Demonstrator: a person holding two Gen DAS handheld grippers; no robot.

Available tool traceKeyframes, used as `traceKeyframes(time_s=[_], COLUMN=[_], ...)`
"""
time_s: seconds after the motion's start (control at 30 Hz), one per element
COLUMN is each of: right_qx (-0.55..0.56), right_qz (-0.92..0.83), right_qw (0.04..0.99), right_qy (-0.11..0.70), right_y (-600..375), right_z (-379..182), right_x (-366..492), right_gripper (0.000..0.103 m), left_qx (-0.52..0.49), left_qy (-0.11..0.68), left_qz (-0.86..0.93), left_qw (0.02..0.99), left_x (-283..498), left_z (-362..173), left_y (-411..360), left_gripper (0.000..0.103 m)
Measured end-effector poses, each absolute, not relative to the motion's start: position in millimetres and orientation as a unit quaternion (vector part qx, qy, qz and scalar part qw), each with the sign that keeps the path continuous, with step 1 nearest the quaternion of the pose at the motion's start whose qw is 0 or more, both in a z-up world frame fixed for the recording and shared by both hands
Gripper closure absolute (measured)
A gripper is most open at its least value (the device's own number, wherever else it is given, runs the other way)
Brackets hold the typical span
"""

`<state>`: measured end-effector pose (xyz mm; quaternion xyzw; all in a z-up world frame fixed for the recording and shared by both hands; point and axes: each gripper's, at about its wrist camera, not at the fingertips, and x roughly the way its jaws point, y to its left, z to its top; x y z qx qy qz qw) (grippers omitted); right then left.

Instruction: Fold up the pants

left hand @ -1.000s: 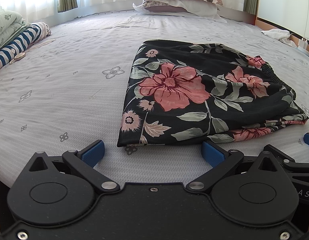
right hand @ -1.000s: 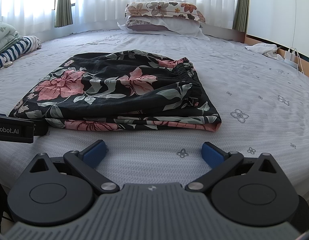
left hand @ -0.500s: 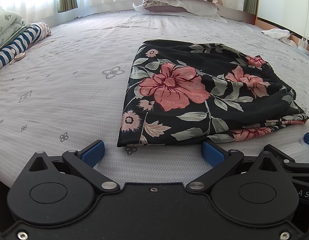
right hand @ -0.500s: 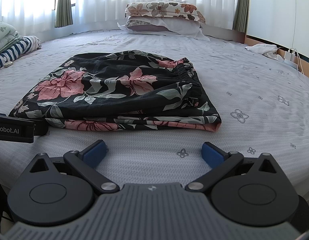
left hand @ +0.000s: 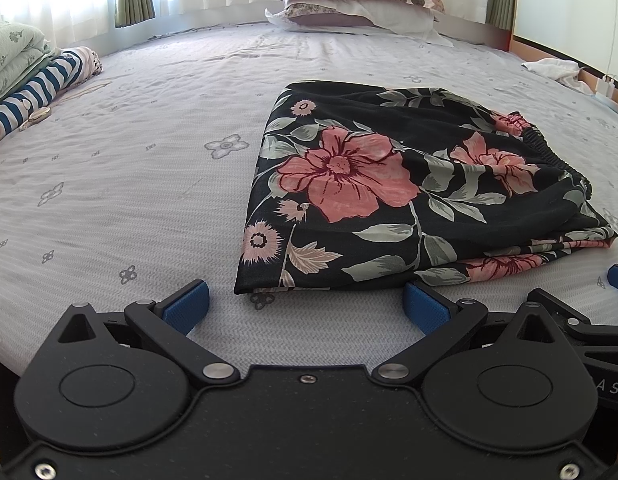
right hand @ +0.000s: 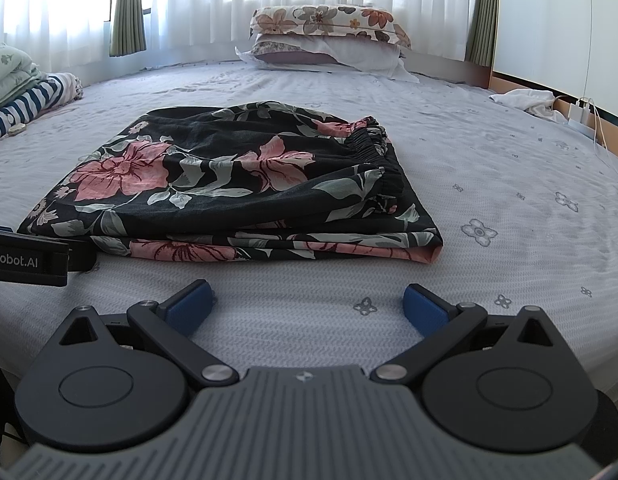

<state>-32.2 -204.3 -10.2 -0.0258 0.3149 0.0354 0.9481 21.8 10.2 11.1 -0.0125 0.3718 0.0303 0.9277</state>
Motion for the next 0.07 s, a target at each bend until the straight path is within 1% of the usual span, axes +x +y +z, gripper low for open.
traceKeyframes(time_s=[0.07], right_qx=[-0.026], right_qz=[0.036], right_qw=[0.948], right_qy=[0.314], right_y=[-204.1], right_z=[-10.5], right_x=[-32.4], right_gripper=[0.000], left_qx=[-0.013], left_qy=[0.368], left_qz=[0.029], left_qw=[0.929], left_x=[20.9], left_z=[10.8], left_y=[11.1], left_gripper=[0.000])
